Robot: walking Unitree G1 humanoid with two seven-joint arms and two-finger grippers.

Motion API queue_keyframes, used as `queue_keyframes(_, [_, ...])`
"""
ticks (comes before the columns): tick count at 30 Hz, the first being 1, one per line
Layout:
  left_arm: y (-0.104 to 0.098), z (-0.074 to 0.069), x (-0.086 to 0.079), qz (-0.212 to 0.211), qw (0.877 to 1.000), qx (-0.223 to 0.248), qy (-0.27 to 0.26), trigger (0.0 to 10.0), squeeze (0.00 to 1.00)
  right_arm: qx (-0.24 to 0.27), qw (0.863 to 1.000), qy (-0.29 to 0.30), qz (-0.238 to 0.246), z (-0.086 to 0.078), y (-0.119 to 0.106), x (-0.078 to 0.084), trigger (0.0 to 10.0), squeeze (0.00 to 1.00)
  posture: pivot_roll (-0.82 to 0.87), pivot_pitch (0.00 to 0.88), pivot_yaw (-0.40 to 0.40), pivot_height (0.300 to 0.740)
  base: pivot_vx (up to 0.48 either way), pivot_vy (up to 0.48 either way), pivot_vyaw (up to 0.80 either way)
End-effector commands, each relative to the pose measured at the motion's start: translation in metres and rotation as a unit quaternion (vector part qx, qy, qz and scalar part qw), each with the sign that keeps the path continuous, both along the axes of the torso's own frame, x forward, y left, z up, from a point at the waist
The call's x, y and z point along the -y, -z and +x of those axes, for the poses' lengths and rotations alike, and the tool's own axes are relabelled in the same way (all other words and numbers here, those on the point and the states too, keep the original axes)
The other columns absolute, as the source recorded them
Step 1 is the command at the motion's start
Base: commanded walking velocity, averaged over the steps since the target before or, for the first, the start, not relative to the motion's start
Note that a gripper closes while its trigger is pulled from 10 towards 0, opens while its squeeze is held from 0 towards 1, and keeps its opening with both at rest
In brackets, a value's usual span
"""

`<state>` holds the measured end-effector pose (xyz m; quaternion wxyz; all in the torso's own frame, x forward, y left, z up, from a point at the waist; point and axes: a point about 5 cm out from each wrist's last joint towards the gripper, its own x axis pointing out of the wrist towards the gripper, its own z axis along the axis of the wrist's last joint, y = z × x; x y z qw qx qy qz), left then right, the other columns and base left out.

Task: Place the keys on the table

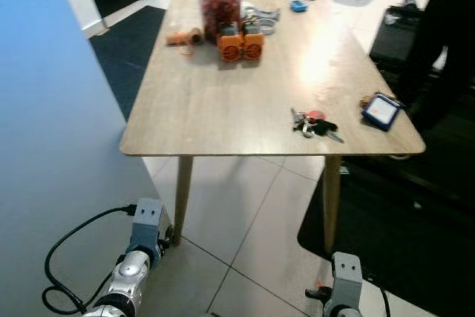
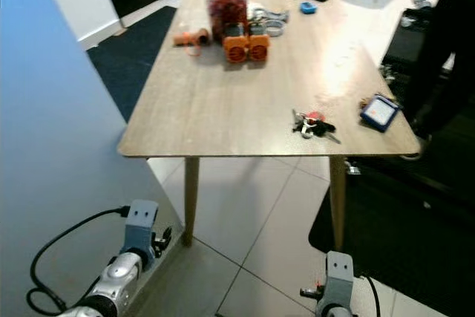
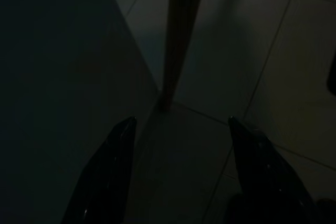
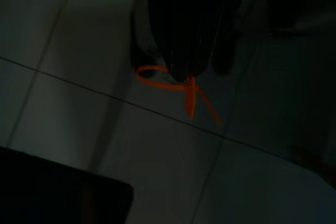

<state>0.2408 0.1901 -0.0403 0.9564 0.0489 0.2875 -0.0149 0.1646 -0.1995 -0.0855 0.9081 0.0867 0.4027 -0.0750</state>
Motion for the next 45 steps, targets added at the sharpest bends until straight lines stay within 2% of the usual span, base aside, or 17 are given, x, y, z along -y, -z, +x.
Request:
queue_keyframes(1, [0.0030,-0.0043,-0.0054,0.006,1.000,-0.012,-0.004,10.0,0.00,-0.014,1.000,0.014,0.005,-0.0080,0.0036,0.0012,10.0,0.00,0.03,0.066,0.035,0.740,0.000,0.000,0.00])
queue_keyframes(10, [0.0028,-0.0043,-0.0058,0.005,1.000,-0.011,-0.007,10.0,0.00,-0.017,1.000,0.004,0.005,-0.0084,0.0041,0.0001,10.0,0.00,0.03,0.067,0.032,0.740,0.000,0.000,0.00])
queue_keyframes(13, [0.0031,-0.0047,-0.0057,0.004,1.000,-0.012,-0.007,10.0,0.00,-0.017,0.999,-0.039,-0.012,-0.0066,0.0034,-0.0028,10.0,0.00,0.03,0.065,0.032,0.740,0.000,0.000,0.27])
queue_keyframes(16, [0.0032,-0.0049,-0.0057,0.004,1.000,-0.012,-0.006,10.0,0.00,-0.019,0.999,-0.047,-0.012,-0.0069,0.0037,-0.0040,10.0,0.00,0.03,0.063,0.032,0.740,0.000,0.000,0.80])
queue_keyframes(21, [0.0032,-0.0050,-0.0057,0.004,1.000,-0.011,-0.006,10.0,0.00,-0.019,0.999,-0.038,-0.010,-0.0079,0.0041,-0.0040,10.0,0.00,0.03,0.059,0.031,0.740,0.000,0.000,0.80])
queue_keyframes(24, [0.0028,-0.0048,-0.0060,0.004,1.000,-0.009,-0.005,10.0,0.00,-0.019,1.000,-0.013,-0.005,-0.0089,0.0043,-0.0011,10.0,0.00,0.03,0.056,0.031,0.740,0.000,0.000,0.00])
queue_keyframes(28, [0.0027,-0.0049,-0.0062,0.003,1.000,-0.009,-0.004,10.0,0.00,-0.024,0.999,-0.030,-0.008,-0.0101,0.0050,-0.0023,10.0,0.00,0.03,0.054,0.030,0.740,0.000,0.000,0.00])
queue_keyframes(45, [0.0029,-0.0059,-0.0065,0.000,1.000,-0.006,-0.007,10.0,0.00,-0.027,0.999,-0.034,-0.006,-0.0107,0.0058,-0.0050,10.0,0.00,0.04,0.068,0.027,0.740,0.000,0.000,0.00])
